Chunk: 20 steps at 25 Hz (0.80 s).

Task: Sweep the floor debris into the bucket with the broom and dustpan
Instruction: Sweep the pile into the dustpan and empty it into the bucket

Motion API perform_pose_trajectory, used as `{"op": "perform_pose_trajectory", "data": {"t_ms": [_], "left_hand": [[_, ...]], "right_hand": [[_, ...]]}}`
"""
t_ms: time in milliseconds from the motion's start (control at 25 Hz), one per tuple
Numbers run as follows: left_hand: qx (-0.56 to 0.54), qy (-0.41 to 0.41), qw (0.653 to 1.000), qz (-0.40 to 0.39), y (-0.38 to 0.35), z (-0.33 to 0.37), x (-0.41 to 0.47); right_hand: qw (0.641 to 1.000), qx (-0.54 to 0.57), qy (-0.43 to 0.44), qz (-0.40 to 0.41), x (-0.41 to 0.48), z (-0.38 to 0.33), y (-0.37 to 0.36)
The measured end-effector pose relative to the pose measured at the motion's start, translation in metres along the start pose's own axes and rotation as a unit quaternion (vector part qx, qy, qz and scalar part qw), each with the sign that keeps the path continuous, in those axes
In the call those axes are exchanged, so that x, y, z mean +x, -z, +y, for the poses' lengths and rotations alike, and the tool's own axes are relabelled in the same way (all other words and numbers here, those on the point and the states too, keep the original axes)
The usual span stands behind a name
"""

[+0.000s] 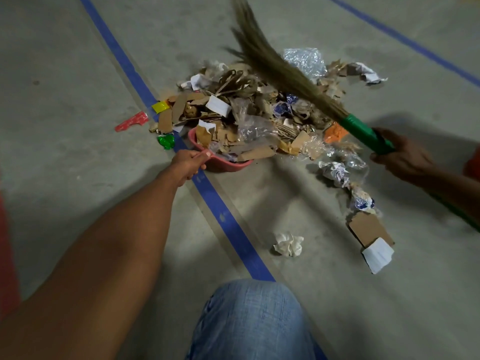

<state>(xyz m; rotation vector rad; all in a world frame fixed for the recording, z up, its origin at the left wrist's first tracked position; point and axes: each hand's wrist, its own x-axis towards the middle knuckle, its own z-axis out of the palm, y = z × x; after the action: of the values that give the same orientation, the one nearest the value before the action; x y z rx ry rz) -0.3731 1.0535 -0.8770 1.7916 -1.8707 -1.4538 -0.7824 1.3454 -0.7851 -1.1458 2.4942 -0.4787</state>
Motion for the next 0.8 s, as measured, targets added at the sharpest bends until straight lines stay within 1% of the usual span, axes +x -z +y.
{"op": "perform_pose_trajectory", "data": {"t_ms": [80,120,160,240,320,480,640,800], "left_hand": [[0.010,-0.003,1.000,0.000,-0.002,0.002,0.006],[0.013,-0.005,1.000,-0.003,-0.003,0.003,0.010],[0.018,-0.006,1.000,-0.005,-0.004,0.005,0.013],[0.024,-0.013,1.000,-0.013,-0.008,0.010,0.019],[0.023,-0.025,0.999,-0.019,-0.015,0.014,0.025],[0.043,-0.041,0.998,-0.011,-0.033,0.024,0.029],[0.047,-0.045,0.998,-0.004,-0.037,0.027,0.030],[0.011,-0.049,0.999,-0.004,-0.046,0.021,0.028]], "right_hand": [[0.999,0.004,-0.044,0.026,0.013,-0.003,-0.002],[0.998,-0.009,-0.062,0.024,0.021,-0.005,-0.004],[0.997,-0.018,-0.076,0.006,0.029,-0.010,-0.006],[0.994,-0.028,-0.084,-0.059,0.040,-0.023,-0.009],[0.991,-0.050,-0.061,-0.106,0.048,-0.035,-0.013],[0.985,-0.086,-0.032,-0.144,0.045,-0.049,-0.028],[0.982,-0.104,0.001,-0.160,0.032,-0.033,-0.027],[0.981,-0.133,0.023,-0.137,0.009,-0.008,-0.017]]}}
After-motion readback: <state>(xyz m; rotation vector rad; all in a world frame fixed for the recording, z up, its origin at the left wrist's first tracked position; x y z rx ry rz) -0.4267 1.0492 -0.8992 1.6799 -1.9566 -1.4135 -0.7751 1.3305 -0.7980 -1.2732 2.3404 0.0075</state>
